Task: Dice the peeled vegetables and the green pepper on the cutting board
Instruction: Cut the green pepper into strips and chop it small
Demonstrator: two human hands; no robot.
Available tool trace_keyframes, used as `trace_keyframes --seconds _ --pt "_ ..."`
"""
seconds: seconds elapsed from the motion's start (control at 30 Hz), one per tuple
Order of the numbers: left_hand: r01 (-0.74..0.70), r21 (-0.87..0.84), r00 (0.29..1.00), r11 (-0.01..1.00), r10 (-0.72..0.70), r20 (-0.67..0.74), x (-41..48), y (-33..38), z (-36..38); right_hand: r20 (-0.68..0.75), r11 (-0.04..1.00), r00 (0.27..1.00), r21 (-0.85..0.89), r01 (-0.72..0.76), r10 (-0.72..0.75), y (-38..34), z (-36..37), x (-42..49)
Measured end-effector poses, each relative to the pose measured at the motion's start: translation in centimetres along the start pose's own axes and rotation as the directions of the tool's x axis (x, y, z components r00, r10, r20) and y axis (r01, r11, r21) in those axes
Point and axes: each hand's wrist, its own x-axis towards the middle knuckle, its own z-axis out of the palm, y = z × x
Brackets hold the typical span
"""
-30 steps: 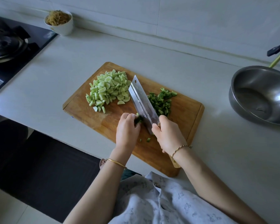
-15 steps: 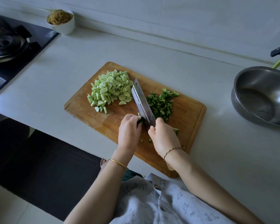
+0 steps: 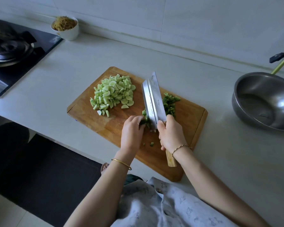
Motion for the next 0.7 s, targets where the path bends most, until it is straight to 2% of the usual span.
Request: trace_keyframes --seconds 0.13,0.4,0.7 --pt "0.025 -0.005 1.000 1.000 -0.025 0.017 0.1 0.0 -0.2 0.023 0.999 0.999 -0.040 0.034 -0.033 0.0 -0.7 -0.4" --pt "0.022 -0.019 1.000 1.000 -0.022 0.006 0.2 -0.2 -0.2 0.105 0.997 0.995 -0.077 0.004 0.004 0.4 -0.2 -1.0" --pt "0.094 -0.048 0.996 0.994 -0.094 -0.002 0.6 -0.2 -0.1 0.107 0.971 0.994 -0.238 0.032 -0.006 -0.9 0.3 -0.1"
